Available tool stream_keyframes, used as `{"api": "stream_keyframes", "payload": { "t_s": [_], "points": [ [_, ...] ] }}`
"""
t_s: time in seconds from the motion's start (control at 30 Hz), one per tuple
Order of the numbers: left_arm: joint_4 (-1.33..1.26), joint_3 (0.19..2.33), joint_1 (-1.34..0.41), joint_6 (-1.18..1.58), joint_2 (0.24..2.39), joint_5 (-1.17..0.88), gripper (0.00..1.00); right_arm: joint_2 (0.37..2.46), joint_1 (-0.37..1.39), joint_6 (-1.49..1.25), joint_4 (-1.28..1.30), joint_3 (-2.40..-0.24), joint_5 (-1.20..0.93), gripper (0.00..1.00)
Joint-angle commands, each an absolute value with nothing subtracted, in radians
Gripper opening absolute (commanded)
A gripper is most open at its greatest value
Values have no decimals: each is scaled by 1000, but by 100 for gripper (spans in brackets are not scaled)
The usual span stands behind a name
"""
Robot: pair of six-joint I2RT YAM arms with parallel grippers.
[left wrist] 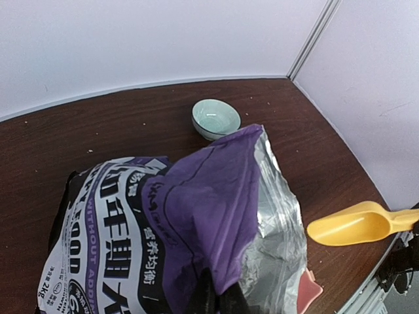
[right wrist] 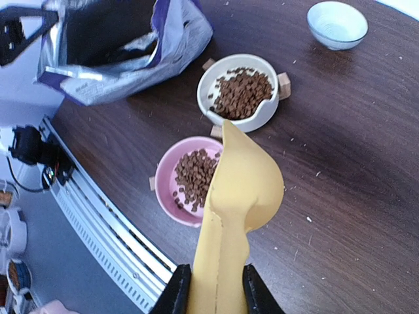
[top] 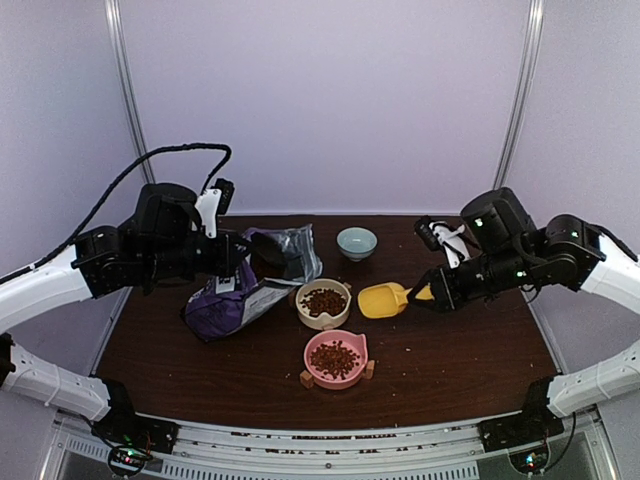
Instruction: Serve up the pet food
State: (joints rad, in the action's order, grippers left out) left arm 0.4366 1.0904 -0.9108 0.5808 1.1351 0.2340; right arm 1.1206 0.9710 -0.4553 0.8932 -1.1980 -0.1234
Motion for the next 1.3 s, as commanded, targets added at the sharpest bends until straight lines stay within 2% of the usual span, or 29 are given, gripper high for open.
{"api": "stream_keyframes", "payload": {
  "t_s": [0.0,0.23,0.43,0.57,1.13,1.27],
  "points": [
    [404,1130,-905,554,1128,302,0,1046,860,-535,784,-1130,-117,12],
    [450,1155,-894,509,1106,322,0,950,633,-751,364,-763,-306,12],
    [466,1150,-889,503,1081,330,0,946,604,-967,6,-509,-315,13],
    [475,1150,-879,505,1058,337,0,954,604,-1040,-139,-394,-289,13],
    [499,1168,-870,492,1061,340,0,1131,604,-996,-255,-281,-290,16],
    [494,1157,-870,499,1055,338,0,1180,605,-982,-262,-276,-281,20]
  ]
}}
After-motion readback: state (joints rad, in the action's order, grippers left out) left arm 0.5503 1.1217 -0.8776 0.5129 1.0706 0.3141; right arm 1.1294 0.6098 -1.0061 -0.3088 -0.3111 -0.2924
